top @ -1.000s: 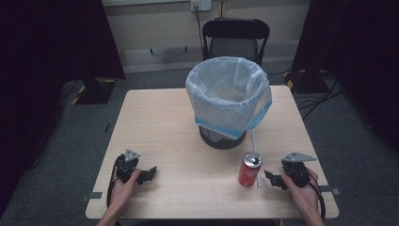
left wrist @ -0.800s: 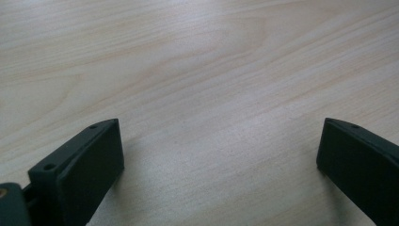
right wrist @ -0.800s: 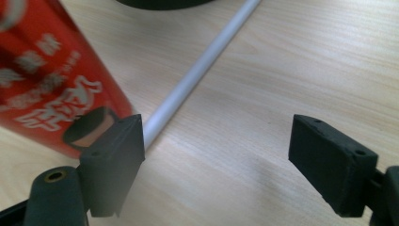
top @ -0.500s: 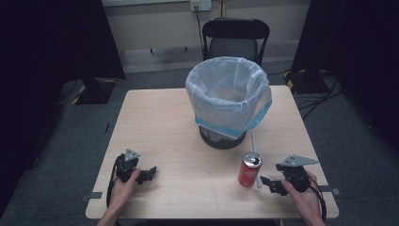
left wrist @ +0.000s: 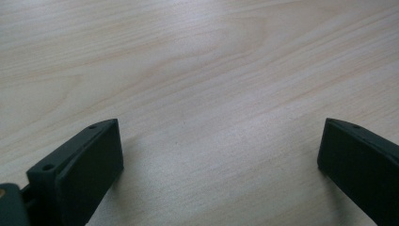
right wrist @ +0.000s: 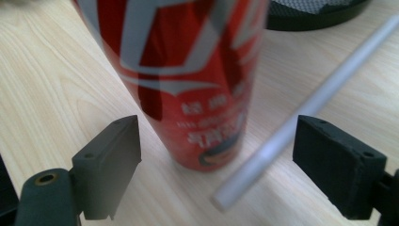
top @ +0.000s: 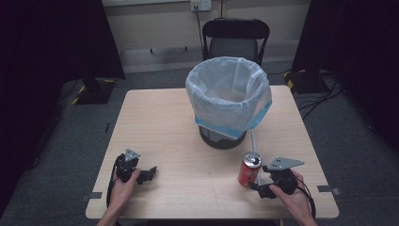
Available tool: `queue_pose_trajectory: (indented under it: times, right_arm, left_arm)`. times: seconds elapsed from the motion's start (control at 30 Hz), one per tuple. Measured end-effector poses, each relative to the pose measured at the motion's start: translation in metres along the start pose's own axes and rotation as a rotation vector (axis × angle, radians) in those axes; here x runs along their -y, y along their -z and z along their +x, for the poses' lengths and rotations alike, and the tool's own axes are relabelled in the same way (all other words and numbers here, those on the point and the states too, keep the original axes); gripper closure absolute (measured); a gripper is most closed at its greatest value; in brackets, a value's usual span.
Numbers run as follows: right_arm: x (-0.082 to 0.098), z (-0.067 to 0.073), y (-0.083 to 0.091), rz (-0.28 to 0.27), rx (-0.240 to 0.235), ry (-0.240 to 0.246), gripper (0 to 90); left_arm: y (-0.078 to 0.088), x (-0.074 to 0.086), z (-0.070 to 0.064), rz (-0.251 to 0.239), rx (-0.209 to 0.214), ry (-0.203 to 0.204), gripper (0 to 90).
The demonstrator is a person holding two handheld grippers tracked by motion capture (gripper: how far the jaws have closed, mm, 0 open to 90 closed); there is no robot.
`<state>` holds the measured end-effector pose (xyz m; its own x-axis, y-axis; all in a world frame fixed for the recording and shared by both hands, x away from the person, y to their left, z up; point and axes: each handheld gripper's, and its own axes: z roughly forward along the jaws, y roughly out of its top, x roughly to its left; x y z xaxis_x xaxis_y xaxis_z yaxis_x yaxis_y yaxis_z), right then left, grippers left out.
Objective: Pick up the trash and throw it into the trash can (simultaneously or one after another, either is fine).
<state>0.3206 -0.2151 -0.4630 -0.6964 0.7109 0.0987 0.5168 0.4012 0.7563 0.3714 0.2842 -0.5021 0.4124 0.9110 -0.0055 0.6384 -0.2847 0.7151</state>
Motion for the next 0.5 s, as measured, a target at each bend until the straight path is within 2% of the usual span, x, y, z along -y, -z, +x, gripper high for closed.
queue_pose_trajectory:
  times: [0.17, 0.5]
  right_arm:
    - [-0.004, 0.004, -0.011, 0.002, -0.024, 0.017, 15.6]
    - [-0.005, 0.004, -0.022, 0.003, -0.012, 0.022, 19.0]
  left_arm:
    - [0.0, 0.0, 0.0, 0.0, 0.0, 0.0, 0.2]
    - [0.0, 0.0, 0.0, 0.0, 0.0, 0.0, 0.2]
